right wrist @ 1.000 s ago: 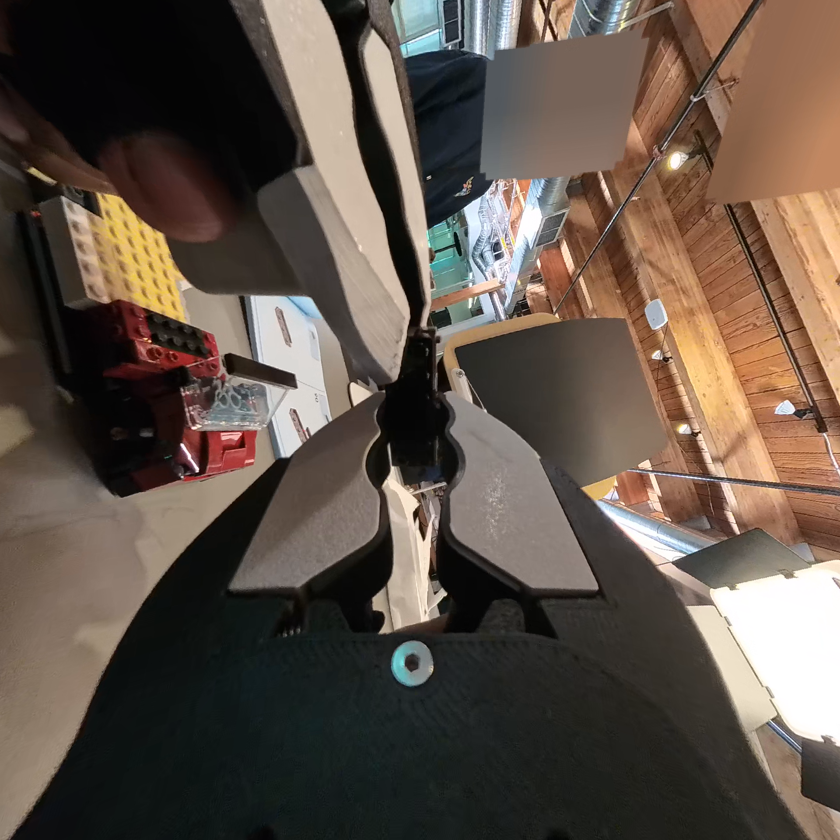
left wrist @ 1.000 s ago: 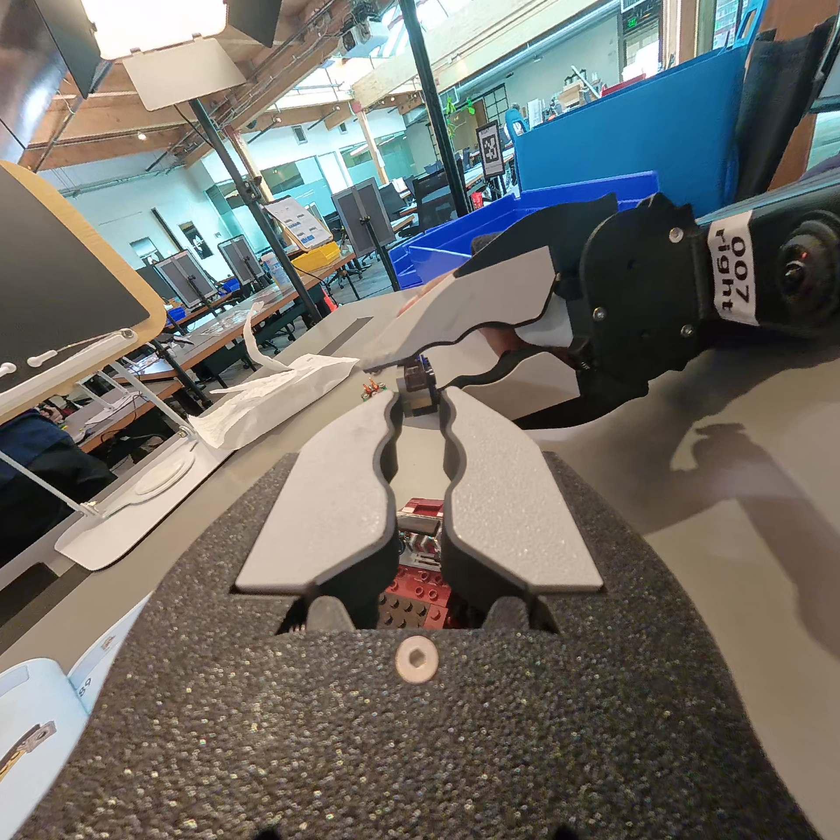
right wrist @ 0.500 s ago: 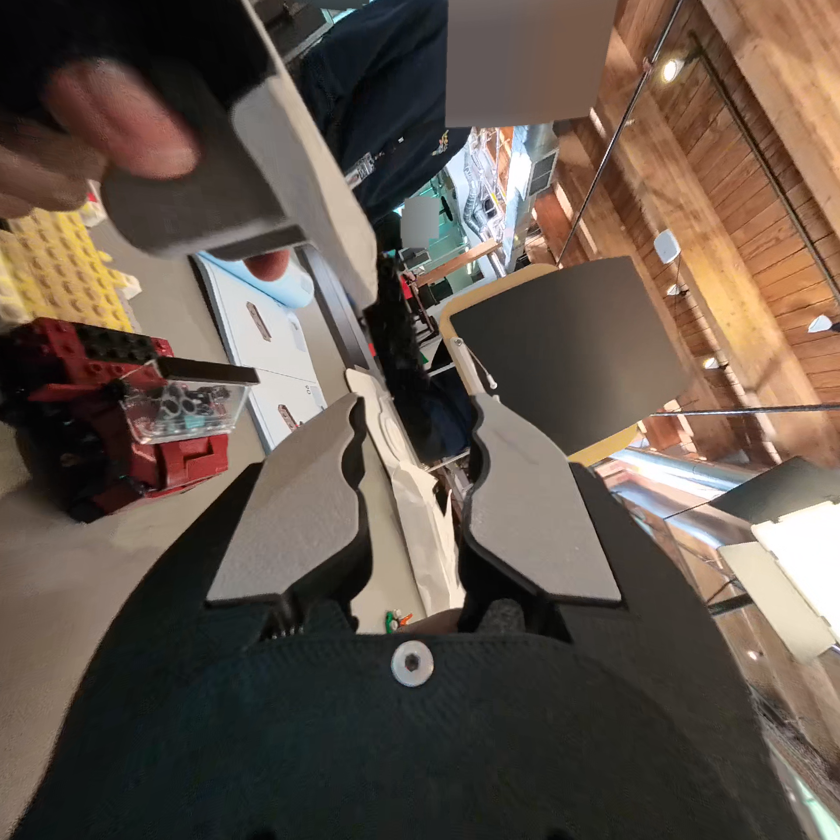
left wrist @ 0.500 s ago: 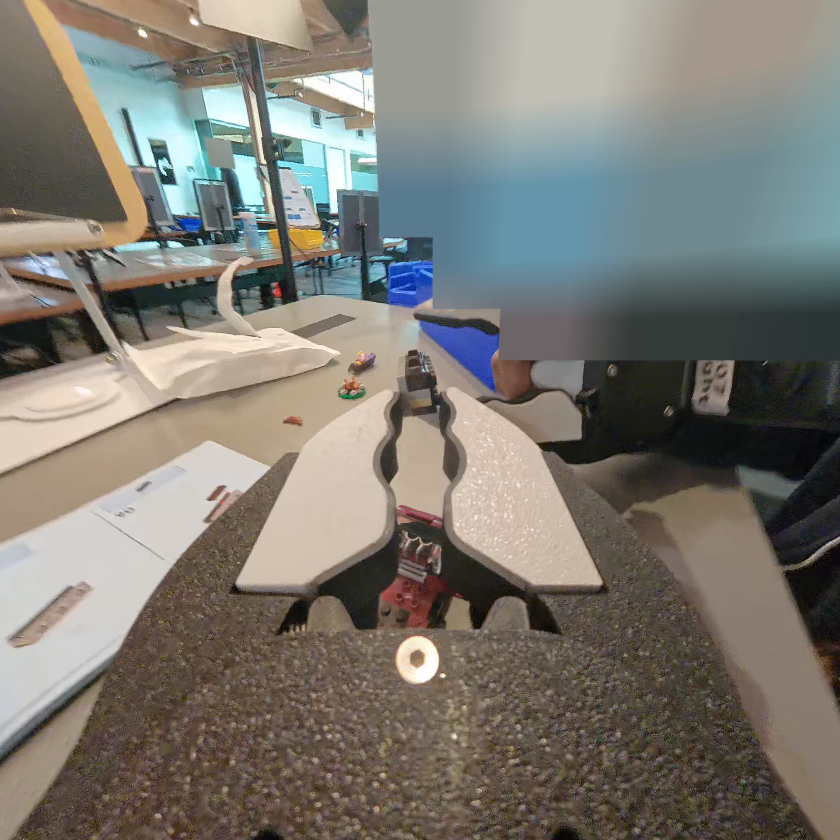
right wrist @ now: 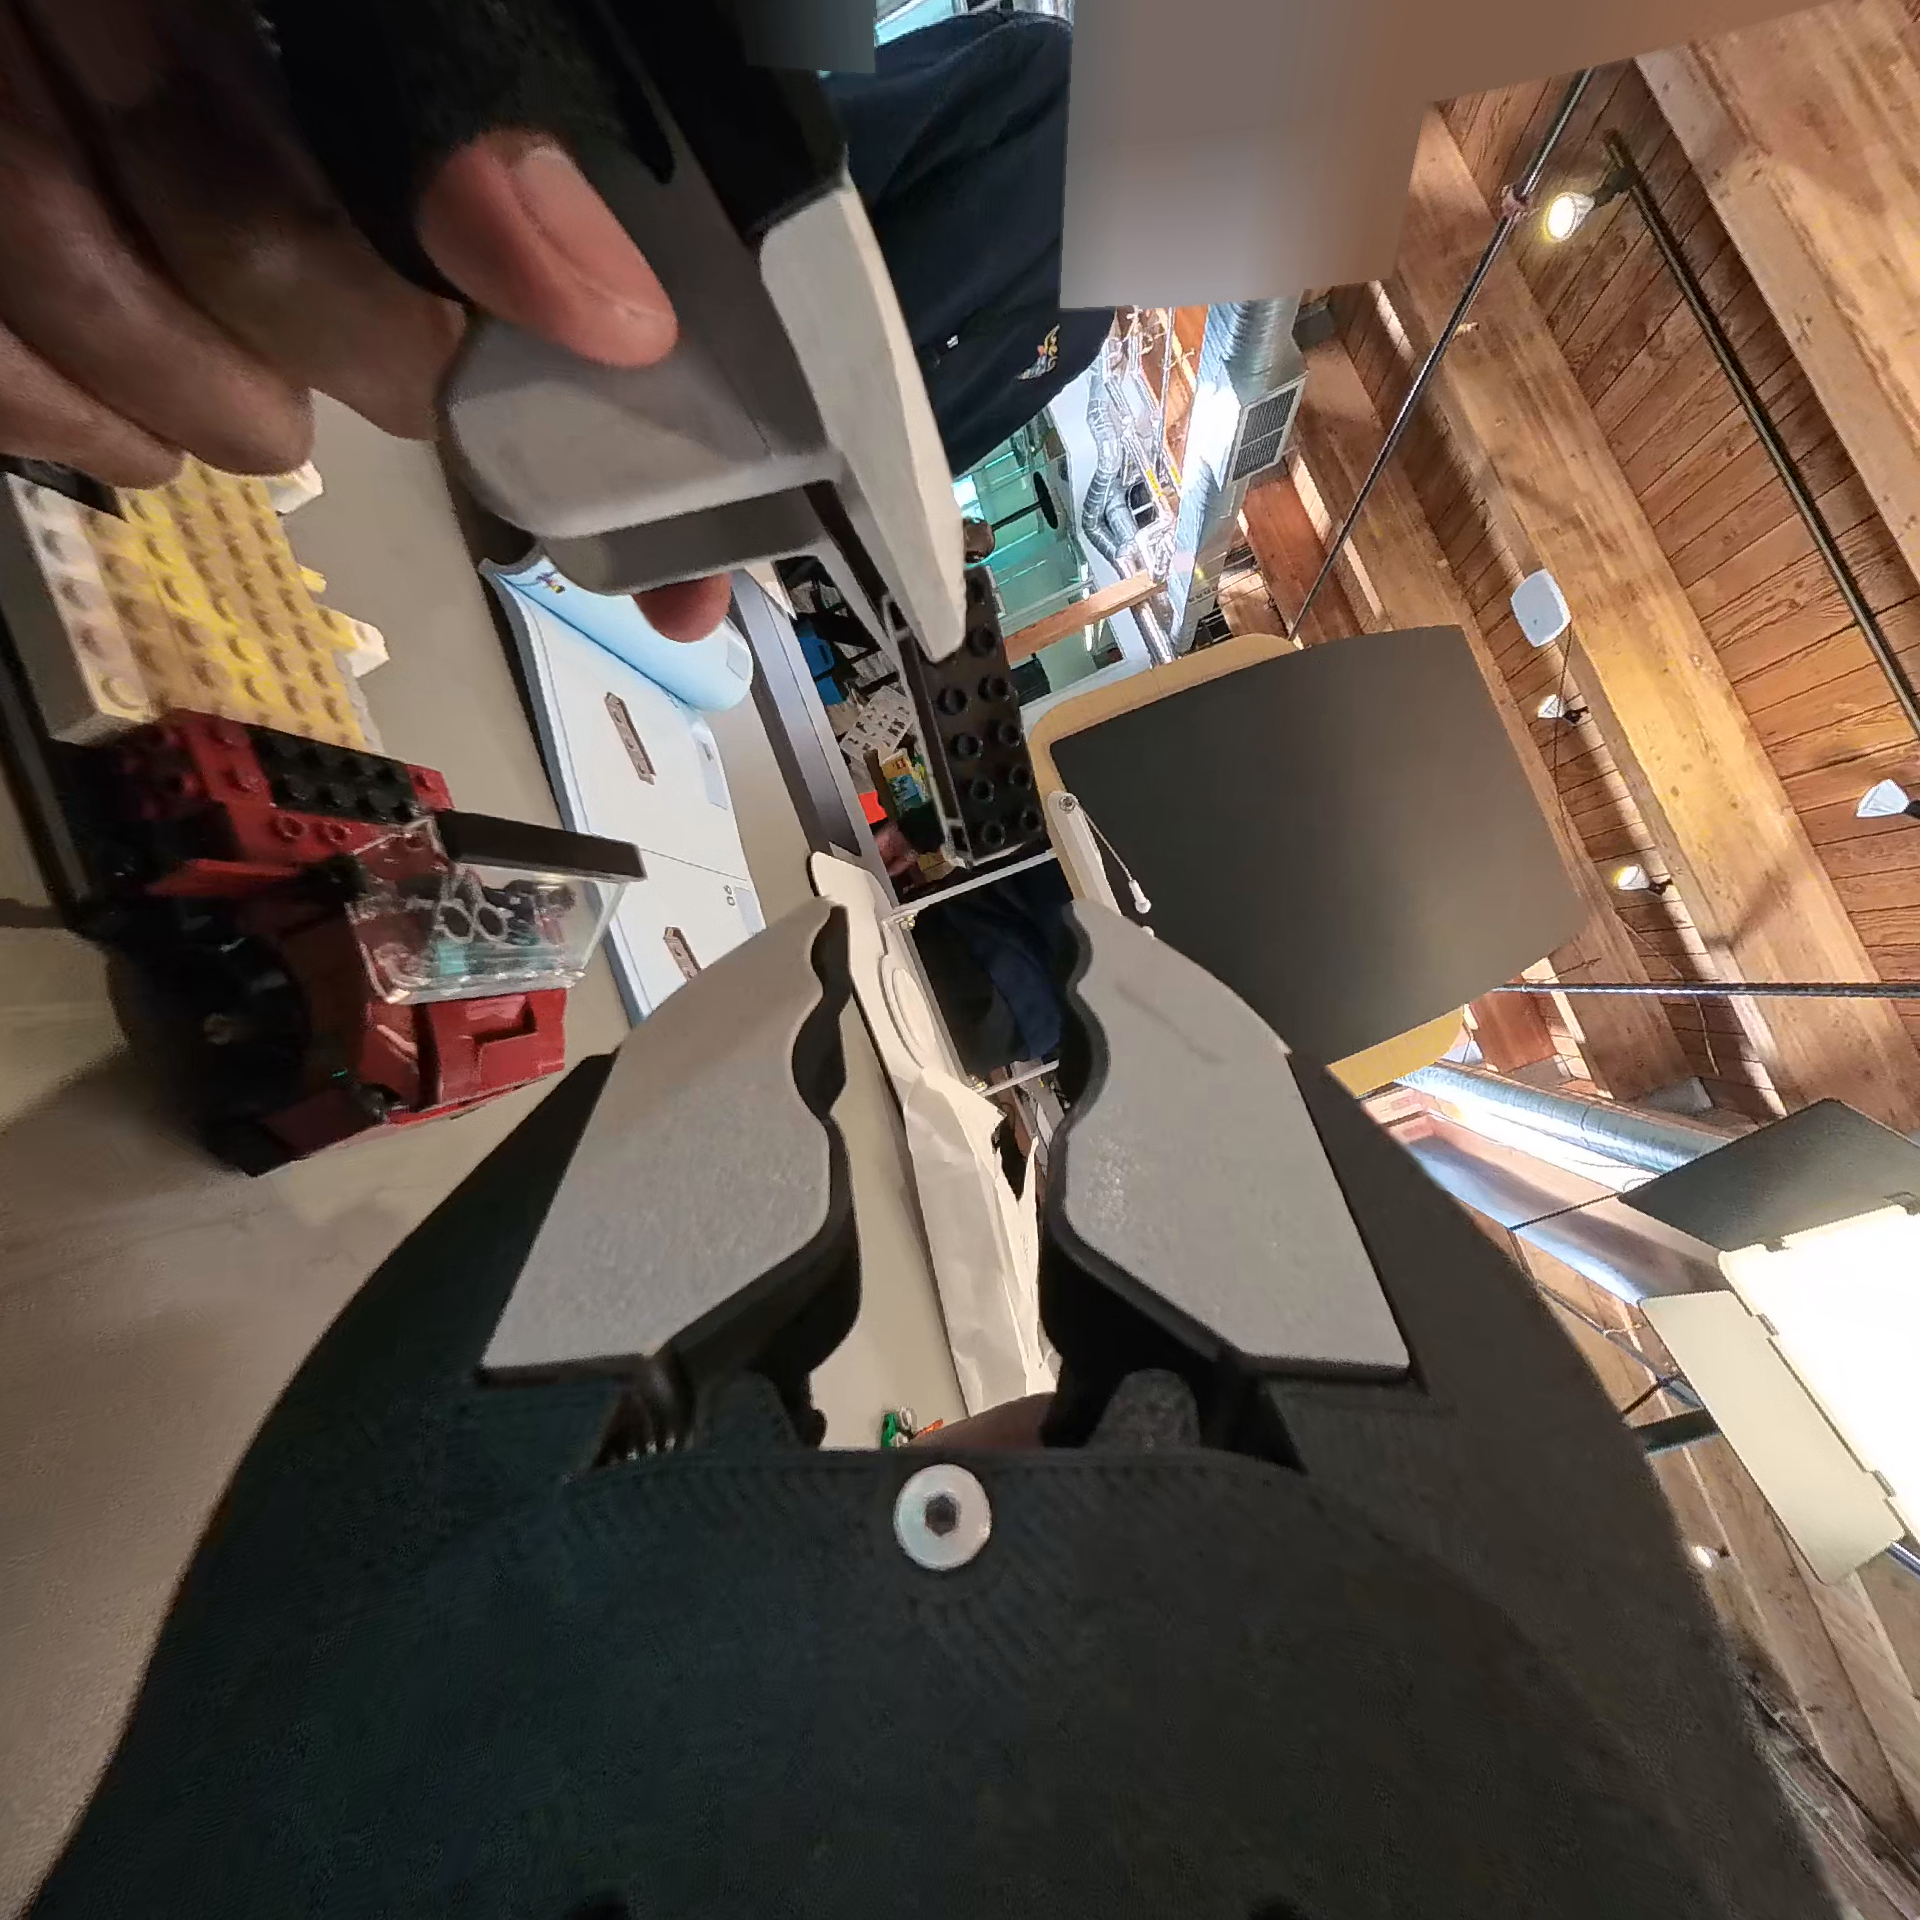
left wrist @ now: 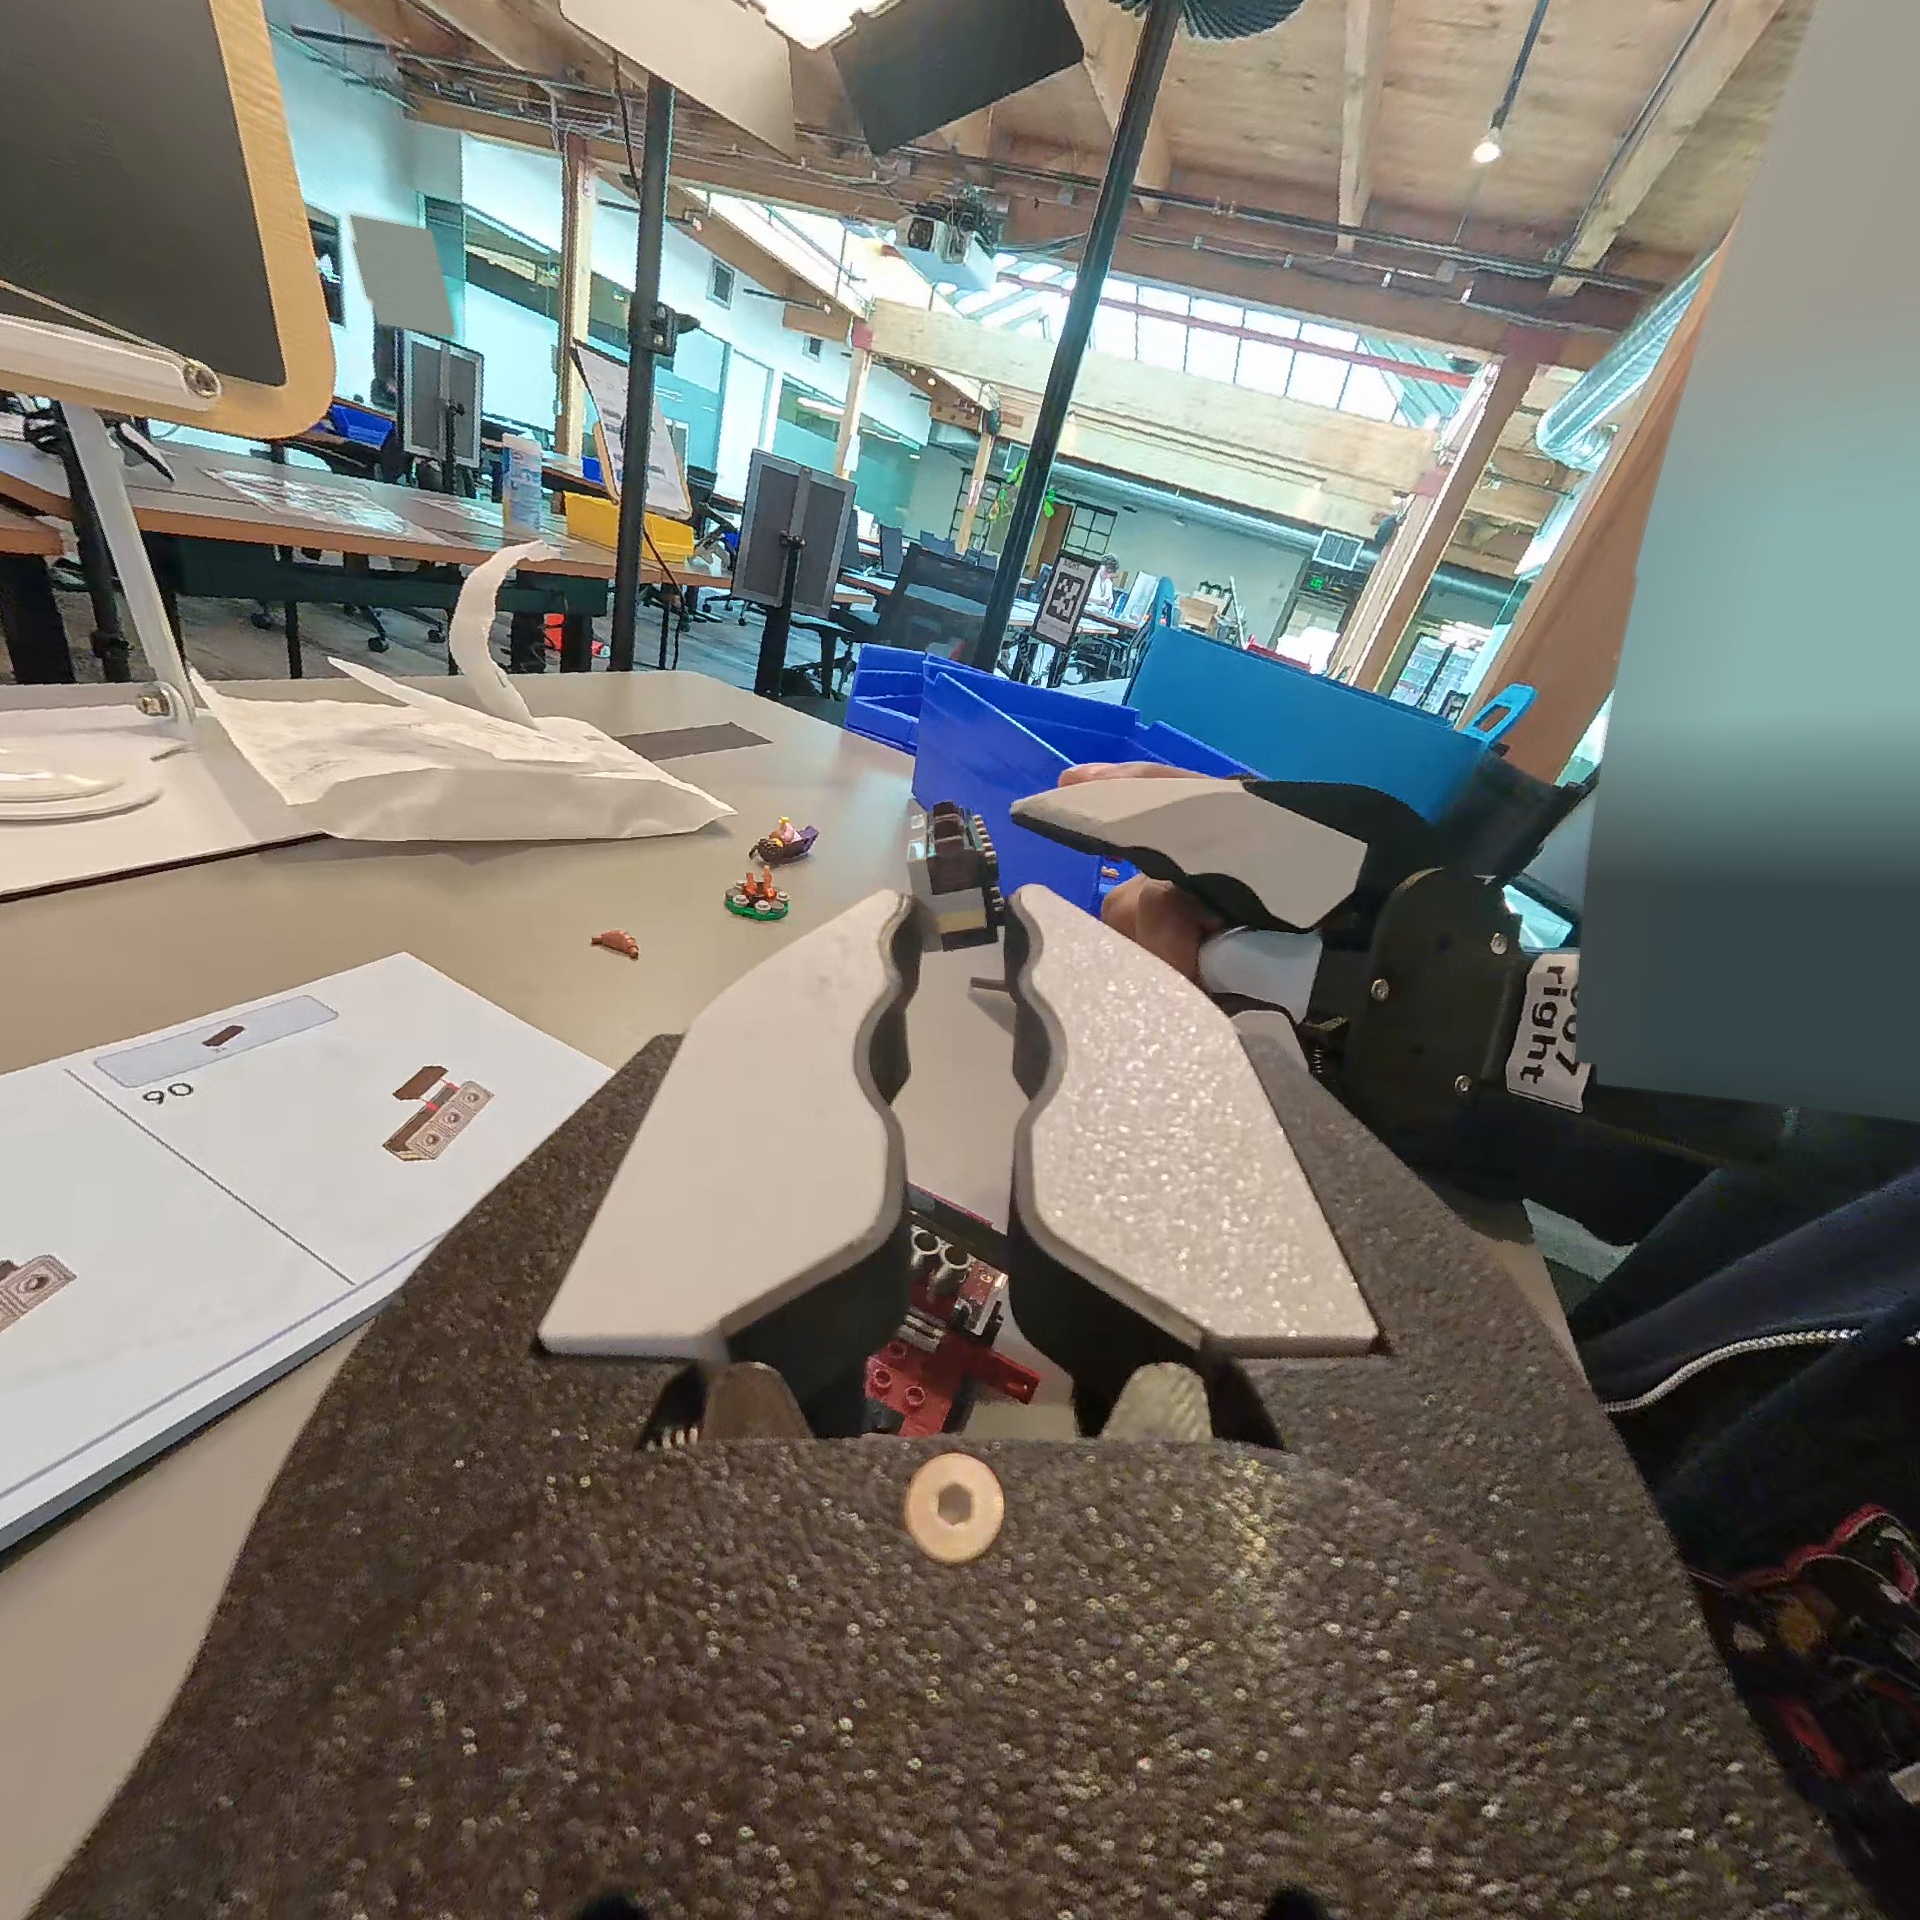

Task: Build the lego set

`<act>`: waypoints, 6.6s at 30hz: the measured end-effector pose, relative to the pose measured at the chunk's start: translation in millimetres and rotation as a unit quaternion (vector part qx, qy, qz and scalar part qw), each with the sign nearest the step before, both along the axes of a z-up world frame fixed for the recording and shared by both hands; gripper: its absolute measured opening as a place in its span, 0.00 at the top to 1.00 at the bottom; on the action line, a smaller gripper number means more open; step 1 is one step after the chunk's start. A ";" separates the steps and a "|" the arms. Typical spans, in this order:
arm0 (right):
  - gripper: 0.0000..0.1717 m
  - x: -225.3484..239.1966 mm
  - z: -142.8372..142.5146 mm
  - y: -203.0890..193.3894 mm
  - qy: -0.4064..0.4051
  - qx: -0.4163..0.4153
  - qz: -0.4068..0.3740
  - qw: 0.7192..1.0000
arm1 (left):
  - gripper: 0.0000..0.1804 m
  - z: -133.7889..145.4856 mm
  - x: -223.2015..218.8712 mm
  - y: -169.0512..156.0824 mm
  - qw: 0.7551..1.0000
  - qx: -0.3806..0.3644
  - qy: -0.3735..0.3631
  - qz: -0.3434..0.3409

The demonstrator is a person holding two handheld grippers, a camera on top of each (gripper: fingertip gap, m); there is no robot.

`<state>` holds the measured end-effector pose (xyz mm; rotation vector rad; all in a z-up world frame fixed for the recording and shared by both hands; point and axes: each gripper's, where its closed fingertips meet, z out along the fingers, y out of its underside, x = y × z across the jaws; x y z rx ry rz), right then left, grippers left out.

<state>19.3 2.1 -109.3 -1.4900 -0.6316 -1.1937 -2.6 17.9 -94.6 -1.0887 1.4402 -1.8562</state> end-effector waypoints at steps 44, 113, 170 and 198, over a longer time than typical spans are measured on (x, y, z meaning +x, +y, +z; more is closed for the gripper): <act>0.81 14.2 -106.5 -60.8 0.392 -0.415 0.054 0.819 | 0.87 3.7 -6.4 5.1 0.939 0.319 -0.114 0.057; 0.58 133.2 -105.4 128.9 0.634 -0.288 0.008 0.718 | 0.90 -45.2 25.5 107.9 0.949 0.293 0.014 0.117; 0.63 108.2 -94.9 64.1 0.514 -0.330 0.030 0.791 | 0.84 -41.8 37.5 102.6 0.952 0.292 0.087 0.043; 0.57 131.7 -98.1 75.8 0.577 -0.238 0.033 0.781 | 0.54 -128.6 153.4 80.8 0.861 0.336 0.364 -0.112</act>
